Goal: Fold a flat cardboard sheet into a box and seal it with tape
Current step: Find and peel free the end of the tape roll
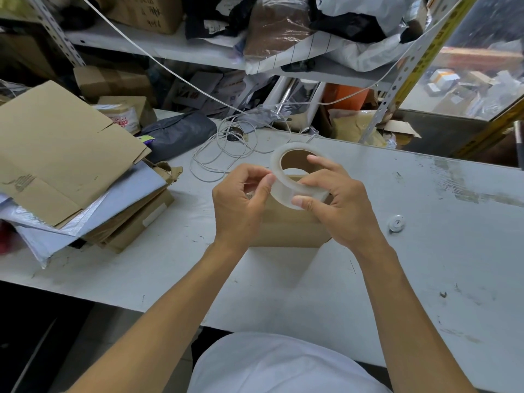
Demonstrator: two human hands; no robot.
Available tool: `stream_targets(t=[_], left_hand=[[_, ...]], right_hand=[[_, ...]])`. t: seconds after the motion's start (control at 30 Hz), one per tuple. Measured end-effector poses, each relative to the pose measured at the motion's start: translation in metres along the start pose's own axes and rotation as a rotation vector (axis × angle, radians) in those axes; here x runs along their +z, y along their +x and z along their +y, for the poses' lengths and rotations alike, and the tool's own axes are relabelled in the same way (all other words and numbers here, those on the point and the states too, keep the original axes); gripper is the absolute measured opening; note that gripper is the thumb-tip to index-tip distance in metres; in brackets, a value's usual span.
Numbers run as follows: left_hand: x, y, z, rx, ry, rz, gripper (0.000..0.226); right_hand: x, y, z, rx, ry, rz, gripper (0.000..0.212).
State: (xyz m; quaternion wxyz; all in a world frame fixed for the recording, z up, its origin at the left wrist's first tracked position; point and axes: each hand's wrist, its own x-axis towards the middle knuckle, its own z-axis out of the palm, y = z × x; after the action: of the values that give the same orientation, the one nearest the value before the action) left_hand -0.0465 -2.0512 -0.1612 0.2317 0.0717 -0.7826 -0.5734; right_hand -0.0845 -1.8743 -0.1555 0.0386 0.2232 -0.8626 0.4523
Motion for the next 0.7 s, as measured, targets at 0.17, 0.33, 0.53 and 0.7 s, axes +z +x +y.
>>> stream_targets(t=[0.17, 0.33, 0.53, 0.7], left_hand=[[-0.002, 0.004, -0.004, 0.096, 0.093, -0.089, 0.003], [-0.004, 0.009, -0.011, 0.206, 0.150, -0.200, 0.005], [-0.008, 0.016, -0.016, 0.276, 0.192, -0.289, 0.005], [-0.009, 0.016, -0.017, 0.224, 0.124, -0.331, 0.007]], right_hand=[[-0.003, 0.000, -0.002, -0.004, -0.004, -0.006, 0.025], [-0.009, -0.001, -0.002, 0.014, -0.004, -0.002, 0.024], [-0.010, -0.003, -0.001, 0.069, 0.059, 0.001, 0.022], [-0.013, -0.002, -0.002, 0.114, 0.056, 0.014, 0.020]])
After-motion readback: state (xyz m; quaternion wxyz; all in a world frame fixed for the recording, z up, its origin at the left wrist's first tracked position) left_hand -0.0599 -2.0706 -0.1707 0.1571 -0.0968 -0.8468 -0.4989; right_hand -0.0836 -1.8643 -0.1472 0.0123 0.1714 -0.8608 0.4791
